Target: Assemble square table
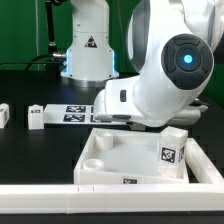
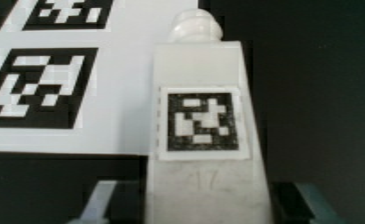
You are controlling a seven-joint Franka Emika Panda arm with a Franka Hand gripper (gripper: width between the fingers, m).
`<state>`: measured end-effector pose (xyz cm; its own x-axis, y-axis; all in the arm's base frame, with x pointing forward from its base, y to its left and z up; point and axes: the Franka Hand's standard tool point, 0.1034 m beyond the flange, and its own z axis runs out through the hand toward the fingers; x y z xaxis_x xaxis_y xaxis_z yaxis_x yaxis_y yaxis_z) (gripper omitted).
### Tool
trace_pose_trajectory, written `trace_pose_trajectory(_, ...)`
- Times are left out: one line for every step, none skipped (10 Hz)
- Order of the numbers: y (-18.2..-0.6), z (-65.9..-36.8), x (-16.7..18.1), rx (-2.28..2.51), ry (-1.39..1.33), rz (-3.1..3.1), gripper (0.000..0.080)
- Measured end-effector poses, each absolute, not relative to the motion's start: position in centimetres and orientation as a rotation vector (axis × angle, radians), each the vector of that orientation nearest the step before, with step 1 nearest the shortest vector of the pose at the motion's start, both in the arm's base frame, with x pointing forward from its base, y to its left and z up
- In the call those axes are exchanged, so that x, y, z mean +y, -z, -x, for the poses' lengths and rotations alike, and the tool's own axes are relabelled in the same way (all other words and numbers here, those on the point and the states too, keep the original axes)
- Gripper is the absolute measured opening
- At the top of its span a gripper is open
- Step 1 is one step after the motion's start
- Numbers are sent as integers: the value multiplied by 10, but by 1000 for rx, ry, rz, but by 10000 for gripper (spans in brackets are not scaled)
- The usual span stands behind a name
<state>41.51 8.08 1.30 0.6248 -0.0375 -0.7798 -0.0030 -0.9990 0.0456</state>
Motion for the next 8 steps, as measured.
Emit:
trace_pose_trajectory(-29, -423, 79, -38, 1347, -2800, 285)
trace_pose_trajectory(-50, -431, 75, -33, 1364, -2804, 285)
trace_pose_trajectory(-73, -442, 68, -26, 1374, -2809, 285)
trace_pose_trajectory(-98, -459, 55, 7, 1370, -2813, 285)
trace_pose_trajectory(-116, -474, 45, 39, 1363, -2825, 285)
trace_pose_trajectory(-121, -482, 42, 44, 1333, -2828, 285)
trace_pose_trajectory(-117, -486, 42, 48, 1277, -2855, 285)
trace_pose_trajectory(-116, -487, 42, 49, 1233, -2876, 285)
